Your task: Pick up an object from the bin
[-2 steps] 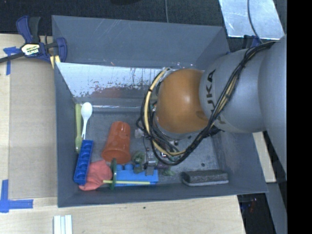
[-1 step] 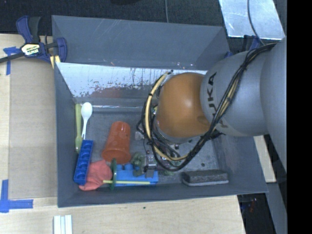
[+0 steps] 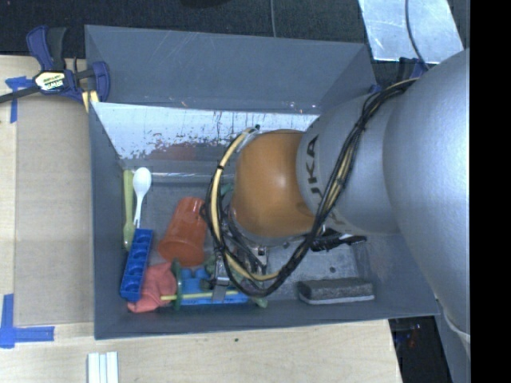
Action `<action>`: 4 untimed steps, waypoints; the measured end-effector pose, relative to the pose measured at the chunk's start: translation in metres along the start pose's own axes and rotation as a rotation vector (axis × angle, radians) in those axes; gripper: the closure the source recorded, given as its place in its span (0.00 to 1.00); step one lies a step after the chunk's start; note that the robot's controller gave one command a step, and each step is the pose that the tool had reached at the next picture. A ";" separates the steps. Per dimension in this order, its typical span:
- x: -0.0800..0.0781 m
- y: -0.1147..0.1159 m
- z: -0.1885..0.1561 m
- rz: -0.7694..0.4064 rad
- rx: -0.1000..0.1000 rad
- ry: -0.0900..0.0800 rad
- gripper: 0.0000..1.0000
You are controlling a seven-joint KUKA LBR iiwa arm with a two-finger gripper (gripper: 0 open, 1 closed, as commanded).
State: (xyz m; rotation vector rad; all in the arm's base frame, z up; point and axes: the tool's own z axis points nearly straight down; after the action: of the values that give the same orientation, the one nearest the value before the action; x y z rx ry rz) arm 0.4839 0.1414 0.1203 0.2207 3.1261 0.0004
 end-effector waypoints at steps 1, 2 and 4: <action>0.000 -0.001 0.048 -0.117 -0.002 -0.007 0.00; 0.003 0.011 0.048 0.174 -0.001 -0.006 1.00; 0.000 0.011 -0.029 0.172 -0.004 -0.012 1.00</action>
Offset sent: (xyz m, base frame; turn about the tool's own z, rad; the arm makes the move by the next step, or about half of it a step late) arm -0.0020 0.0120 -0.0503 0.1739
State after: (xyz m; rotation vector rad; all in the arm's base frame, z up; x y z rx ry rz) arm 0.4851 0.1522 0.1490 0.4865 3.0839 0.0062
